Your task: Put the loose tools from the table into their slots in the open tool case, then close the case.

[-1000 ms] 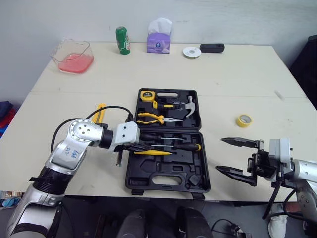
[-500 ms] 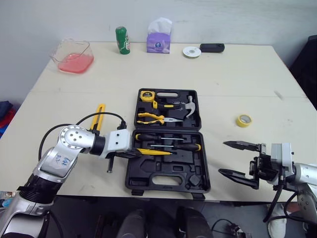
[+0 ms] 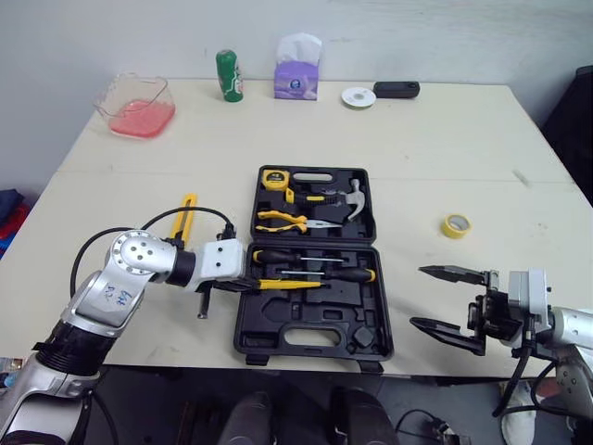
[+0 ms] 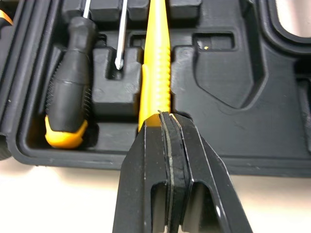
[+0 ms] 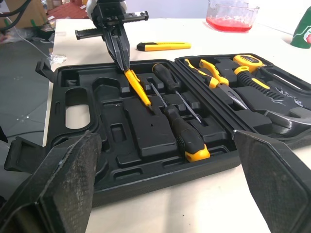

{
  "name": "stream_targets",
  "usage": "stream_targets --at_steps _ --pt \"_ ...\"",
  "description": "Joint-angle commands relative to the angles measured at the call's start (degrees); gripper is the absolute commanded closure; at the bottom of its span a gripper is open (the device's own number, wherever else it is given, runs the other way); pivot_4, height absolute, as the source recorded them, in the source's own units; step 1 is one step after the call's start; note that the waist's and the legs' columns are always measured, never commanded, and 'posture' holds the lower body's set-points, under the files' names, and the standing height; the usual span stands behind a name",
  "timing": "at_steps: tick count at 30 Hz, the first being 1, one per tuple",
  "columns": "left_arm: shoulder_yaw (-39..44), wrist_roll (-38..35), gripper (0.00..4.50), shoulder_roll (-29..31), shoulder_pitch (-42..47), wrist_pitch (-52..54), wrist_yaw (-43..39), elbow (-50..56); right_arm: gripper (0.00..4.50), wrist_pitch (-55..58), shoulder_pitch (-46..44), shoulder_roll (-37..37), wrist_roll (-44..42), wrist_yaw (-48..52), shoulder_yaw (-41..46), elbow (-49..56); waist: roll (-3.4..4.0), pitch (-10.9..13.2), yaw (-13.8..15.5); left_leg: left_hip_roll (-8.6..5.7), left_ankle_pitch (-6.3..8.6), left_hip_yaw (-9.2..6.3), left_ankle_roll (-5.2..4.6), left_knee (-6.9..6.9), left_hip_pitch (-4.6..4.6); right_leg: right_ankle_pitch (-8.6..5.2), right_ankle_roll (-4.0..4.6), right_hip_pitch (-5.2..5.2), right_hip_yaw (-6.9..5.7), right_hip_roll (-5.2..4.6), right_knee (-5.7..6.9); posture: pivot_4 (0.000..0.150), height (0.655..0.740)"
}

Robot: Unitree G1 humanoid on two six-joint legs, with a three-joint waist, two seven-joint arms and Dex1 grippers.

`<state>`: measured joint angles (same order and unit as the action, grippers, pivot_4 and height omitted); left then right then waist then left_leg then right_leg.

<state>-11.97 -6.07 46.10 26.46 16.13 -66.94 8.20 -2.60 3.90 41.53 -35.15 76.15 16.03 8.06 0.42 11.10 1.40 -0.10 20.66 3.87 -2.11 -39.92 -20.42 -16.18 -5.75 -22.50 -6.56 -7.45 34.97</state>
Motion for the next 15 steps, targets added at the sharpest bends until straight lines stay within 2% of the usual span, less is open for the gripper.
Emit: stream_targets --at_steps 1,8,11,15 --pt "0.76 0.40 4.46 -0.89 1.21 -1.46 1.53 -0.16 0.00 -1.05 0.38 -0.49 -0.42 -0.05 0.91 0.50 0.00 0.00 0.00 0.00 0.00 0.00 0.00 0.00 0.00 0.00 0.00 0.00 0.00 0.00 0.00 0.150 0.7400" --pt "1.96 1.66 4.46 -2.55 3.05 -2.56 5.48 -2.35 0.00 -0.57 0.06 -0.54 -0.32 -0.72 0.57 1.17 0.00 0.00 0.04 -0.01 0.00 0.00 0.00 -0.01 -0.01 0.00 0.00 0.00 -0.01 0.00 0.00 0.150 0.7400" --pt "2.89 0.03 4.46 -3.67 3.57 -1.37 5.88 -1.53 0.00 0.14 -0.01 -0.50 -0.34 -1.49 0.30 2.33 0.00 0.00 0.02 -0.01 0.00 0.00 0.00 0.00 -0.01 0.00 0.00 0.00 -0.01 -0.01 -0.01 0.150 0.7400" --pt "2.73 -6.76 4.46 -5.12 3.74 1.30 1.15 3.83 0.00 1.20 -0.25 -0.27 -0.42 -2.65 0.05 3.78 0.00 0.00 0.00 0.00 0.00 0.00 0.00 -0.01 -0.01 0.00 0.00 0.00 -0.01 -0.02 -0.01 0.150 0.7400"
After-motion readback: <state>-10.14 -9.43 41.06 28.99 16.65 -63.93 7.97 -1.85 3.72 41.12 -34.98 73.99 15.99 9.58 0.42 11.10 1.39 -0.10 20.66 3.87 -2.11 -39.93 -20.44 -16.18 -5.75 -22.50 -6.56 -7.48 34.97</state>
